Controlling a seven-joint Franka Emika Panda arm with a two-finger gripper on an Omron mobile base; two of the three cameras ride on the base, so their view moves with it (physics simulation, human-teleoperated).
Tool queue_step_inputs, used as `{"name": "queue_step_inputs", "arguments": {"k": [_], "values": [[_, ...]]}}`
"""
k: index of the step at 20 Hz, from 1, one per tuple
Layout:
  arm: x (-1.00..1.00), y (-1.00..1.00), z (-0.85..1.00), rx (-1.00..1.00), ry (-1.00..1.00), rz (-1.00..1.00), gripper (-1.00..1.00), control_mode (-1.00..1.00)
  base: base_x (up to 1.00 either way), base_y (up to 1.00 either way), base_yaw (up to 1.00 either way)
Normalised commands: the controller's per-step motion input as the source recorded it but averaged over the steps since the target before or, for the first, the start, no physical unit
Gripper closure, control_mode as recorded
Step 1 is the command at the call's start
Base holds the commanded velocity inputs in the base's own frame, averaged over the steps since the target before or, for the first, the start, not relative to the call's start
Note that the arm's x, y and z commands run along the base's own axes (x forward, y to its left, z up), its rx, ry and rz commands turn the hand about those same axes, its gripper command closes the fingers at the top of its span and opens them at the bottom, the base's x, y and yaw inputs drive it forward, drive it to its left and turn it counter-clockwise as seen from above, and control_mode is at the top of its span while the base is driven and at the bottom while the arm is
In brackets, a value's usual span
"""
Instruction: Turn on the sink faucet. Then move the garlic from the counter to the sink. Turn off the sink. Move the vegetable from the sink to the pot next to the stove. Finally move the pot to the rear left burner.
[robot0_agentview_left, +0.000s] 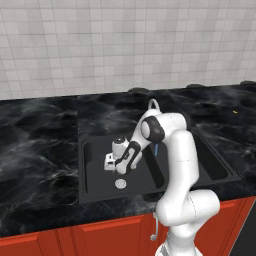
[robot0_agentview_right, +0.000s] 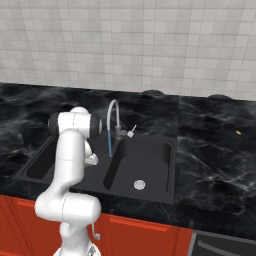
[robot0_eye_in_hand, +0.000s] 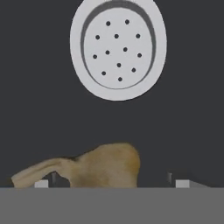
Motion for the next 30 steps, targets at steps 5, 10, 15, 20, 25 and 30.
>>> {"name": "queue_step_inputs", "arguments": {"k": [5, 10, 15, 20, 25, 30], "values": [[-0.13, 0.0, 0.29, 0.0, 0.0, -0.1, -1.0, -1.0, 0.0, 0.0, 0.0], [-0.12, 0.0, 0.36, 0.0, 0.0, -0.11, -1.0, -1.0, 0.0, 0.0, 0.0], [-0.19, 0.0, 0.46, 0.0, 0.0, -0.12, -1.0, -1.0, 0.0, 0.0, 0.0], [-0.32, -0.03, 0.74, 0.0, 0.0, -0.08, -1.0, -1.0, 0.0, 0.0, 0.0], [-0.33, -0.02, 0.79, 0.0, 0.0, -0.05, -1.0, -1.0, 0.0, 0.0, 0.0], [-0.36, -0.01, 0.72, 0.0, -0.02, -0.02, -1.0, -1.0, 0.0, 0.0, 0.0]]}}
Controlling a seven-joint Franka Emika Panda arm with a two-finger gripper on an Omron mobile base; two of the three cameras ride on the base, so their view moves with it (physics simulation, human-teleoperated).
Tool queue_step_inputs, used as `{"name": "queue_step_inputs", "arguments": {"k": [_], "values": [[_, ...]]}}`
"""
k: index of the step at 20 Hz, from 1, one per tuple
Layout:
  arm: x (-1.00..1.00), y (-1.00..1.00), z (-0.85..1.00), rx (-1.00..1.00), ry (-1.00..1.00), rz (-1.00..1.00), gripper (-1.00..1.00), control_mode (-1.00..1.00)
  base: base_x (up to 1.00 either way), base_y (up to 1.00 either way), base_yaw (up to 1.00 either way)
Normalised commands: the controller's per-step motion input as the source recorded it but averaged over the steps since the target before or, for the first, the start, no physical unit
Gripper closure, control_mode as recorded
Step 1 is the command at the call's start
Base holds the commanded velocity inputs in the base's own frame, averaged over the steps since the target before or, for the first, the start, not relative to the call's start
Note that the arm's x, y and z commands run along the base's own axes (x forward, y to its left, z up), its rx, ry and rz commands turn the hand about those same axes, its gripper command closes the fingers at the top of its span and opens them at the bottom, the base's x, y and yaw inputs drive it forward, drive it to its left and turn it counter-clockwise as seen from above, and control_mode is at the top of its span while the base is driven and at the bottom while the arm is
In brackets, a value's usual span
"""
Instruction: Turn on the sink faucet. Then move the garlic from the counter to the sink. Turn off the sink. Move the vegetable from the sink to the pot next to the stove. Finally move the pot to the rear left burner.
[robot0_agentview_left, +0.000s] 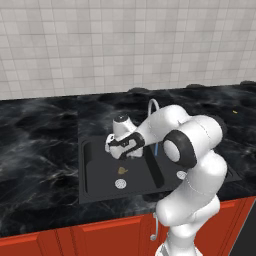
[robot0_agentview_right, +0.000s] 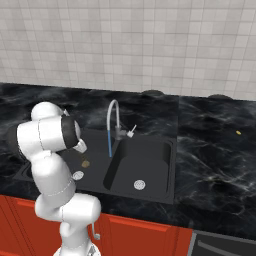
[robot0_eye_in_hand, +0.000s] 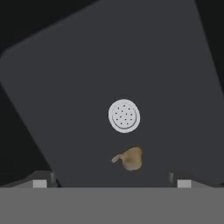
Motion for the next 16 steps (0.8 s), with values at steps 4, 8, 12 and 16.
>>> {"name": "queue_step_inputs", "arguments": {"k": [4, 8, 12, 16], "values": [[-0.42, -0.01, 0.55, 0.0, -0.06, 0.0, -1.0, -1.0, 0.0, 0.0, 0.0], [-0.54, -0.14, 0.39, -0.02, -0.04, 0.0, -1.0, -1.0, 0.0, 0.0, 0.0], [-0.68, -0.31, 0.33, 0.0, -0.04, 0.0, -1.0, -1.0, 0.0, 0.0, 0.0], [-0.78, -0.35, 0.36, 0.0, -0.08, 0.0, -1.0, -1.0, 0.0, 0.0, 0.0]]}}
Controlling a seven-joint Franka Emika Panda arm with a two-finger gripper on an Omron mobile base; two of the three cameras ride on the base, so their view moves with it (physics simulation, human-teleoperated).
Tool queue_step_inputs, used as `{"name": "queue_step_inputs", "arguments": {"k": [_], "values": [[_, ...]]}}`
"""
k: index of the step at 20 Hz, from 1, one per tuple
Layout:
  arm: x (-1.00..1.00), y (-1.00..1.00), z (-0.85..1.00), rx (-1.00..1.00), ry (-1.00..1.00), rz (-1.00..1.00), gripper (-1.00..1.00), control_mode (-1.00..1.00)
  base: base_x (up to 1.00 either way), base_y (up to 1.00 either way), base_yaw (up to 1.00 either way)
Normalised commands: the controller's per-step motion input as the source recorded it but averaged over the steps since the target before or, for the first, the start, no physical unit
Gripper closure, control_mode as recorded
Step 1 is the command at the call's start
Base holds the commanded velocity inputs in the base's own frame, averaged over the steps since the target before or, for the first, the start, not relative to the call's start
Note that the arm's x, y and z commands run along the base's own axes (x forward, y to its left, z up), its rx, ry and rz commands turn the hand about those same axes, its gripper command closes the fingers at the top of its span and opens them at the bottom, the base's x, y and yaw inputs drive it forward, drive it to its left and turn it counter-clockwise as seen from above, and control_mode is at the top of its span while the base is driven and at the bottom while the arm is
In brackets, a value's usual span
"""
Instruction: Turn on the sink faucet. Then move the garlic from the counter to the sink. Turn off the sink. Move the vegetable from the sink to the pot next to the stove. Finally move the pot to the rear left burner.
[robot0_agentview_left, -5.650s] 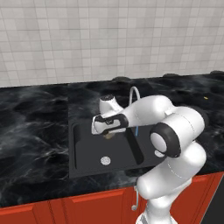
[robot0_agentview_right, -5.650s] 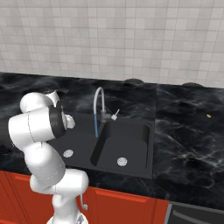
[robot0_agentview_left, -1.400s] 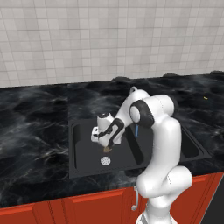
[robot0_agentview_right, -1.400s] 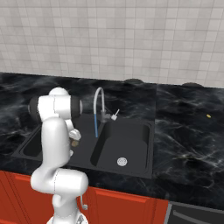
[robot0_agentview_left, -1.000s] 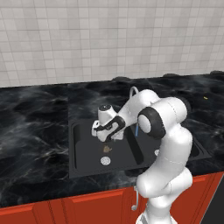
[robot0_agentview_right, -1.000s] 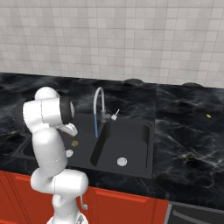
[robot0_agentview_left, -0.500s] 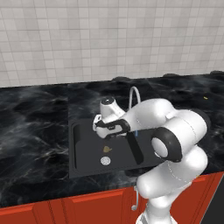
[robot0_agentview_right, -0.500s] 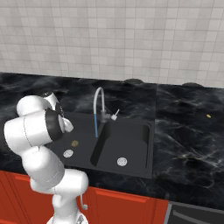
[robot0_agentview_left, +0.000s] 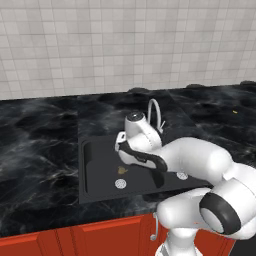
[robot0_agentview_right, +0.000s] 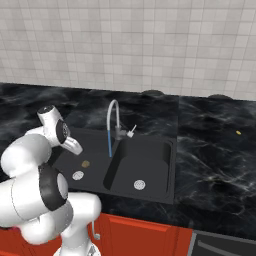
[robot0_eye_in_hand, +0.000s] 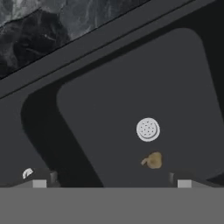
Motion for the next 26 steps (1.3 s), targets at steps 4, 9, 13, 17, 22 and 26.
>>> {"name": "queue_step_inputs", "arguments": {"k": [4, 9, 13, 17, 22, 26], "values": [[-0.92, -0.32, 0.39, 0.0, -0.13, 0.0, -1.0, -1.0, 0.0, 0.0, 0.0], [-0.85, -0.34, 0.45, 0.0, -0.13, 0.0, -1.0, -1.0, 0.0, 0.0, 0.0], [-0.66, -0.46, 0.54, 0.0, -0.09, 0.0, -1.0, -1.0, 0.0, 0.0, 0.0], [-0.65, -0.57, 0.52, 0.01, -0.09, 0.0, -1.0, -1.0, 0.0, 0.0, 0.0], [-0.53, -0.62, 0.55, 0.02, -0.09, 0.0, -1.0, -1.0, 0.0, 0.0, 0.0], [-0.42, -0.67, 0.54, 0.03, -0.08, 0.0, -1.0, -1.0, 0.0, 0.0, 0.0]]}}
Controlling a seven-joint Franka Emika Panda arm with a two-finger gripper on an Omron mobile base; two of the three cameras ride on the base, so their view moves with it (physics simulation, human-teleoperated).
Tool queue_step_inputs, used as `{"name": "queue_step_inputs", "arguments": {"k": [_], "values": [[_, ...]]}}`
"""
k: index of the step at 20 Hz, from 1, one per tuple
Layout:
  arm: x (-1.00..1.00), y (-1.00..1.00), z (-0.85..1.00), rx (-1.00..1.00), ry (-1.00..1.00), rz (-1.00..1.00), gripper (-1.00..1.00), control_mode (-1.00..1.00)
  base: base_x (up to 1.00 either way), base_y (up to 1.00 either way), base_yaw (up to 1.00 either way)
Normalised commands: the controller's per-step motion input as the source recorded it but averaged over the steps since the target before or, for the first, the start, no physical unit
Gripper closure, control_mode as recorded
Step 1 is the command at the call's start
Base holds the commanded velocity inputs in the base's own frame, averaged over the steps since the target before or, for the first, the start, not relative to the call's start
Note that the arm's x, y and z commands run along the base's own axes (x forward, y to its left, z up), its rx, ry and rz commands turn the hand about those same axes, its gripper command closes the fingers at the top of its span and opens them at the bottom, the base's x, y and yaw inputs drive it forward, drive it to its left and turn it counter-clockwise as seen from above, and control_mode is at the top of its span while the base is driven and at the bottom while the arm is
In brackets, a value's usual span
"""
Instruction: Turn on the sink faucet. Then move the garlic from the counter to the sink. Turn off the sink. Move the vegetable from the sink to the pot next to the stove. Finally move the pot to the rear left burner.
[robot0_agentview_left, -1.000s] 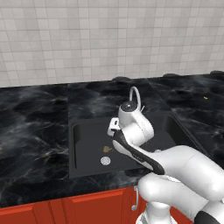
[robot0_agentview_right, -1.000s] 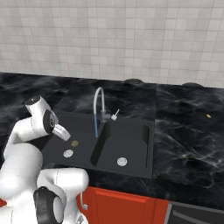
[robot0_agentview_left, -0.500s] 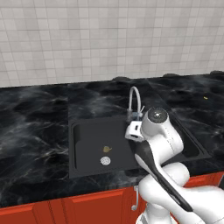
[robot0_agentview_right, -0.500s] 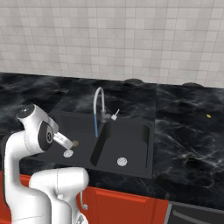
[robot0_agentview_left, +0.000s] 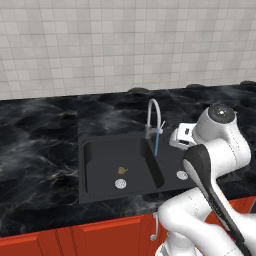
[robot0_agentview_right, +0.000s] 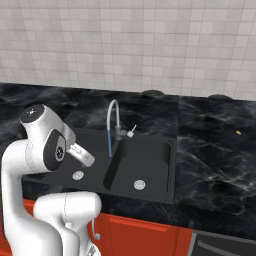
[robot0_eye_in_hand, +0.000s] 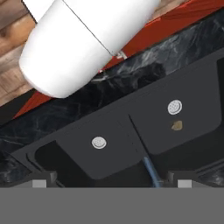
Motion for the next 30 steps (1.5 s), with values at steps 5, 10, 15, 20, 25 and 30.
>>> {"name": "queue_step_inputs", "arguments": {"k": [5, 10, 15, 20, 25, 30], "values": [[-0.21, -0.66, 0.29, 0.04, -0.04, 0.01, -1.0, -1.0, 0.0, 0.0, 0.0], [0.01, -0.62, 0.01, 0.09, 0.0, 0.04, -1.0, -1.0, 0.0, 0.0, 0.0], [0.02, -0.48, -0.03, 0.07, 0.0, 0.02, -1.0, -1.0, 0.0, 0.0, 0.0], [0.03, -0.32, -0.01, 0.03, 0.0, 0.0, -1.0, -1.0, 0.0, 0.0, 0.0], [0.44, -0.33, -0.05, 0.03, 0.0, 0.11, -1.0, -1.0, 0.0, 0.0, 0.0], [0.61, -0.35, -0.09, 0.06, 0.0, 0.25, -1.0, -1.0, 0.0, 0.0, 0.0]]}}
